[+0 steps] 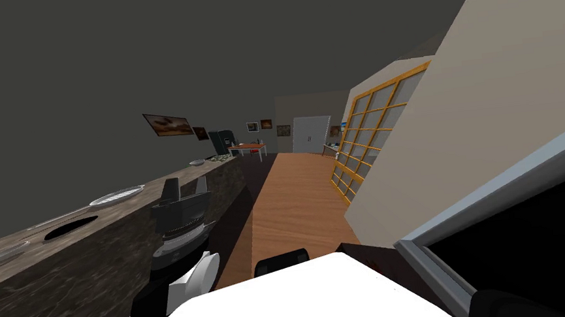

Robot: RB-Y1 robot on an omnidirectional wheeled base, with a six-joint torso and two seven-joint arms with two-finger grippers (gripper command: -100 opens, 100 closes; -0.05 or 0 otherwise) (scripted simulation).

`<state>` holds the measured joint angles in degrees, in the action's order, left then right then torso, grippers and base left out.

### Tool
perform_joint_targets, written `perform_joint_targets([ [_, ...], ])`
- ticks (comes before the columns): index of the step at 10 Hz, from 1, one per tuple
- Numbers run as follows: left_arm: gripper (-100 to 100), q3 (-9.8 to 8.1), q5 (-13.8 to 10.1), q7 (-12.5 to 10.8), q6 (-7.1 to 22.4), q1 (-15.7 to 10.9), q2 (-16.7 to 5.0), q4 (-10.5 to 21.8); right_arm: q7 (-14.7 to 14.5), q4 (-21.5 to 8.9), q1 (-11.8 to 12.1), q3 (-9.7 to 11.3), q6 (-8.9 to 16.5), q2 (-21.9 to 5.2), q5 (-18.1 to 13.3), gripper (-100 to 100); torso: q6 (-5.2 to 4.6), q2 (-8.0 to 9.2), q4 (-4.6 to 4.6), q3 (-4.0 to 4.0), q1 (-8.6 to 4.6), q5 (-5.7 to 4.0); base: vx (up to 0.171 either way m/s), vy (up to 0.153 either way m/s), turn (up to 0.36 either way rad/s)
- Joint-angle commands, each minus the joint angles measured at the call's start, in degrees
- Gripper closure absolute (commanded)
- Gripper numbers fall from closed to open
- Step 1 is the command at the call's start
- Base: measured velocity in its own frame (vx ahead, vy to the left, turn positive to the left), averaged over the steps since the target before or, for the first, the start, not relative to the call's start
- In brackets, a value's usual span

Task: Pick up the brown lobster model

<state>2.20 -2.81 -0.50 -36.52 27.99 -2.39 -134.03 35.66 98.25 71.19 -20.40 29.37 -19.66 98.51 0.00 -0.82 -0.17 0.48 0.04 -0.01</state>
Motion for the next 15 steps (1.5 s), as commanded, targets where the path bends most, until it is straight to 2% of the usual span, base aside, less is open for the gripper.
perform_joint_targets([
  [1, 0, 0.0, 0.0, 0.0, 0.0, 0.0, 0.0, 0.0, 0.0, 0.0, 0.0, 0.0, 0.0, 0.0, 0.0, -100, 0.0, 0.0, 0.0, 0.0, 0.0, 0.0, 0.09, 0.007, 0.005],
  [2, 0, 0.0, 0.0, 0.0, 0.0, 0.0, 0.0, 0.0, 0.1, 0.0, -0.1, 0.0, 0.0, 0.0, 0.1, 0, -0.01, 0.32, 0.05, -0.17, 0.08, 0.03, 0.017, -0.001, 0.001],
  [3, 0, 0.0, 0.0, 0.0, 0.0, 0.0, 0.0, 0.0, -0.1, -1.2, -1.6, 0.5, -0.4, 0.7, -0.8, -100, -0.02, 0.6, 0.12, -0.34, 0.08, 0.03, 0.009, -0.019, -0.008],
  [5, 0, 0.0, 0.0, 0.0, 0.0, 0.0, 0.0, 0.0, -0.5, -2.9, -4.0, 1.3, -0.9, 1.7, -2.2, -100, -0.01, 0.76, 0.17, -0.44, -0.08, -0.01, 0.004, -0.046, -0.007],
  [6, 0, 0.0, 0.0, 0.0, 0.0, 0.0, 0.0, 0.0, -0.1, -2.5, -3.5, 1.1, -0.8, 1.2, -1.8, -100, -0.02, 0.79, 0.18, -0.46, -0.11, -0.02, 0.0, -0.02, 0.004],
  [7, 0, 0.0, 0.0, 0.0, 0.0, 0.0, 0.0, 0.0, -0.2, -2.7, -3.6, 1.1, -0.8, 1.2, -1.9, 100, -0.02, 0.81, 0.18, -0.47, -0.03, 0.0, 0.0, 0.0, 0.0],
  [11, 0, 0.0, 0.0, 0.0, 0.0, 0.0, 0.0, 0.0, -0.3, -2.6, -3.6, 1.1, -0.8, 1.2, -1.9, 100, -0.08, 0.83, 0.18, -0.48, 0.01, 0.01, 0.0, 0.0, 0.0],
  [12, 0, 0.0, 0.0, 0.0, 0.0, 0.0, 0.0, 0.0, -0.3, -2.6, -3.6, 1.1, -0.8, 1.2, -1.9, 0, -0.08, 0.83, 0.18, -0.48, 0.02, 0.02, 0.0, 0.0, 0.0],
  [13, 0, 0.0, 0.0, 0.0, 0.0, 0.0, 0.0, 0.0, -0.2, -1.5, -2.0, 0.7, -0.5, 0.8, -1.1, 100, -0.08, 0.83, 0.18, -0.48, 0.02, 0.02, -0.004, 0.022, 0.003],
  [15, 0, 0.01, 0.0, 0.0, 0.0, 0.0, 0.0, 0.0, 0.1, 0.0, -0.1, 0.0, 0.0, 0.0, 0.1, 100, -0.11, 0.86, 0.17, -0.49, 0.21, 0.08, -0.004, 0.044, 0.0],
])
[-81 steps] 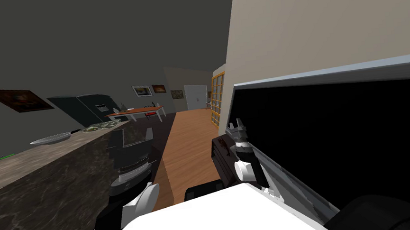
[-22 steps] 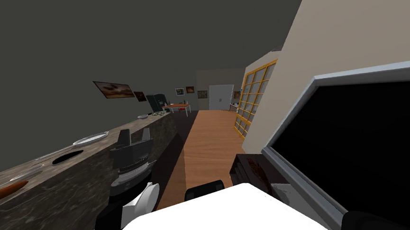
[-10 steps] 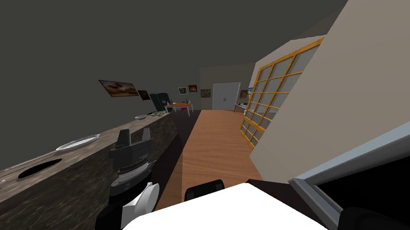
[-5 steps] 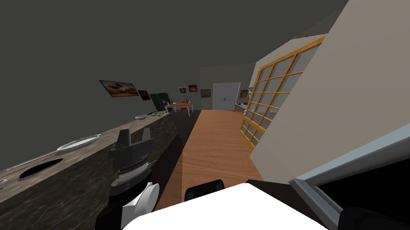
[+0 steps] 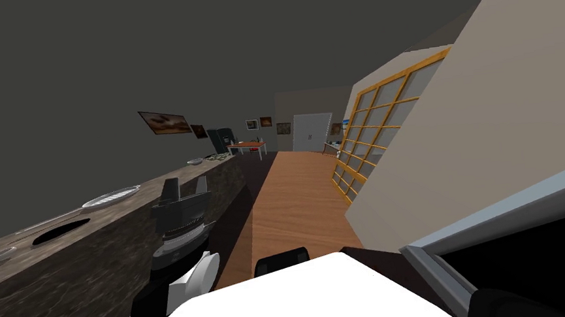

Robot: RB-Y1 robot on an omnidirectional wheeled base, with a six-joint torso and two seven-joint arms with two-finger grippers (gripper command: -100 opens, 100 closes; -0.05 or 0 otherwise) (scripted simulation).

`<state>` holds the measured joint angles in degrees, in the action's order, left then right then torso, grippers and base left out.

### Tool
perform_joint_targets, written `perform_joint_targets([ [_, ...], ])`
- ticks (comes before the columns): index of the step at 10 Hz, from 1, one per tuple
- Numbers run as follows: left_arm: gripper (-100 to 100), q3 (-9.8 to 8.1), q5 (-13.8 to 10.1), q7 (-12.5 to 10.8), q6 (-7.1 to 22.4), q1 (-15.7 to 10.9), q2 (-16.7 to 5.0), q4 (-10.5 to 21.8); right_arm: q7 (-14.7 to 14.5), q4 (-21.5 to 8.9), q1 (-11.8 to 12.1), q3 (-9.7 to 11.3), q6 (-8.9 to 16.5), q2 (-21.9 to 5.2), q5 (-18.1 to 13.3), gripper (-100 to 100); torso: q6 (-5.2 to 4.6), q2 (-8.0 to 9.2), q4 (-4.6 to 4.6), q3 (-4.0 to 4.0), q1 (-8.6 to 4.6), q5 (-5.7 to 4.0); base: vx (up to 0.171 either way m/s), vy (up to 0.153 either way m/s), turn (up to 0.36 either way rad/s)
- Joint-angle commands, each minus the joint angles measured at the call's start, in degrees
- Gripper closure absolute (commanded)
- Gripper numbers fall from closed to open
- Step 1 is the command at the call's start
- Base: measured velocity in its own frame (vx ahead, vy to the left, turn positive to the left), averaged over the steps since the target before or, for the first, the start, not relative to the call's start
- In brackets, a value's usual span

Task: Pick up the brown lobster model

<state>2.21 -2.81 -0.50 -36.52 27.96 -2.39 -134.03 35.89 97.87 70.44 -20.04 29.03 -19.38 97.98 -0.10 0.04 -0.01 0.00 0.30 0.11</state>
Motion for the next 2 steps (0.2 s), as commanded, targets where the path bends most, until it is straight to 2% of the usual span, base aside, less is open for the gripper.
perform_joint_targets([
  [1, 0, 0.0, 0.0, 0.0, 0.0, 0.0, 0.0, 0.0, 0.0, 0.0, 0.0, 0.0, 0.0, 0.0, 0.0, 100, 0.0, 0.0, 0.0, 0.0, 0.0, 0.0, -0.004, 0.02, -0.006],
  [2, 0, 0.0, 0.0, 0.0, 0.0, 0.0, 0.0, 0.0, 0.1, 0.1, 0.1, 0.0, 0.0, 0.0, 0.0, 0, 0.02, -0.02, 0.01, 0.0, -0.08, -0.03, 0.0, 0.0, 0.0],
])
